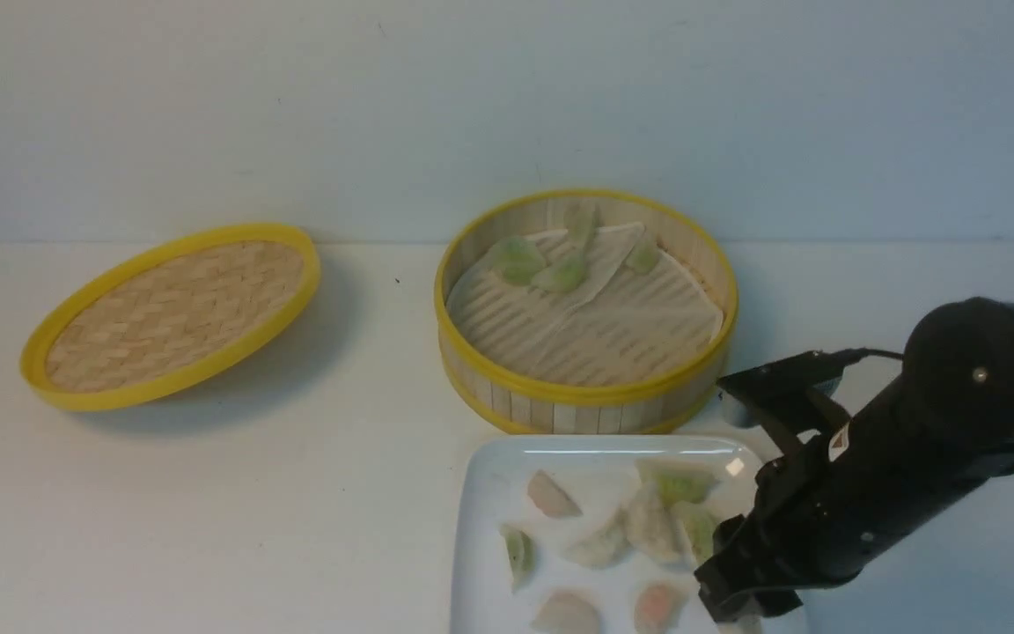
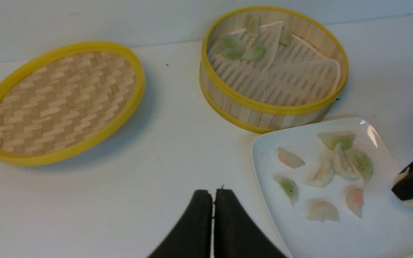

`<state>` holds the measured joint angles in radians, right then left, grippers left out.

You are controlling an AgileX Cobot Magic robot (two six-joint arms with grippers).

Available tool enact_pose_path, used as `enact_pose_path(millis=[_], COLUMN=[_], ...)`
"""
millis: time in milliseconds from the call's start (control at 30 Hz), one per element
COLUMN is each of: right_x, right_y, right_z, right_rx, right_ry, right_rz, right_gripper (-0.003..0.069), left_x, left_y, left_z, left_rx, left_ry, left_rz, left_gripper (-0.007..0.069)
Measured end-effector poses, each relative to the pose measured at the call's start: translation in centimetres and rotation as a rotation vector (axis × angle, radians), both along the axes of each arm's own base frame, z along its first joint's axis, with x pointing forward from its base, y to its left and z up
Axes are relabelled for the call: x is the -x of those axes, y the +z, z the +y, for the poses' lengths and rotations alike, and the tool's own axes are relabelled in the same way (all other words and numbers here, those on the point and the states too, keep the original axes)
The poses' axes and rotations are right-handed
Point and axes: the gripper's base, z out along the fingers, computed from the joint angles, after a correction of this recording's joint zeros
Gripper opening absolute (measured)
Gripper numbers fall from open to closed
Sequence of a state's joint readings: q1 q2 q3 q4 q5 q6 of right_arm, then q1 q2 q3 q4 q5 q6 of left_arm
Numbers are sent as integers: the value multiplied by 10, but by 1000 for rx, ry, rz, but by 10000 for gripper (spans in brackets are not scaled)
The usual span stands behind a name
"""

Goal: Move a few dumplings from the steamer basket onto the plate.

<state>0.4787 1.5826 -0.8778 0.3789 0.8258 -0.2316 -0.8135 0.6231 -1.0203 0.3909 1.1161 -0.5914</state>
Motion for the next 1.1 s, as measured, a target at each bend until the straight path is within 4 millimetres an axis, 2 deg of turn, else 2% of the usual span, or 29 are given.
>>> enact_pose_path(millis=[133, 233, 367, 500, 533, 567, 667, 700, 733, 767, 833, 867, 933, 1000, 1033, 1100], right_x=[-3, -3, -3, -17, -16, -30, -64, -67, -89, -102, -117, -136, -160, -176, -196, -212], right_y=[0, 0, 0, 21, 21, 41, 79, 82, 97, 107, 109, 112, 110, 105, 97, 87], right_z=[-1, -1, -1, 4, 4, 6, 1, 1, -4, -6, -6, -5, 2, 7, 14, 18], right_rx=[12, 12, 13, -1, 1, -25, -76, -81, -100, -113, -114, -118, -120, -122, -126, -127], right_ry=[-33, -45, -50, -48, -46, -78, -160, -167, -207, -226, -237, -245, -242, -238, -237, -247], right_rz=[-22, -18, -18, -69, -68, -119, -211, -218, -248, -276, -279, -291, -303, -308, -314, -317], right_gripper=[297, 348, 451, 489, 490, 493, 494, 494, 494, 494, 494, 494, 494, 494, 494, 494], left_x=[0, 1, 1, 1, 1, 1, 2, 2, 2, 2, 2, 2, 2, 2, 2, 2], left_y=[0, 0, 0, -1, -1, -1, -1, -1, -1, -1, -1, -1, -1, -1, -1, -1], left_z=[-1, -1, -1, -1, -1, -1, -2, -2, -3, -3, -3, -3, -3, -3, -3, -3], left_rx=[6, 10, 11, 12, 12, 14, 22, 23, 26, 26, 26, 26, 27, 27, 26, 25], left_ry=[-5, -8, -8, -9, -9, -11, -17, -17, -20, -20, -20, -20, -21, -21, -20, -20], left_rz=[7, 11, 12, 13, 13, 15, 23, 24, 27, 28, 28, 28, 28, 28, 29, 29], left_gripper=[-6, -6, -6, -6, -6, -6, -6, -6, -6, -6, -6, -6, -6, -6, -6, -6])
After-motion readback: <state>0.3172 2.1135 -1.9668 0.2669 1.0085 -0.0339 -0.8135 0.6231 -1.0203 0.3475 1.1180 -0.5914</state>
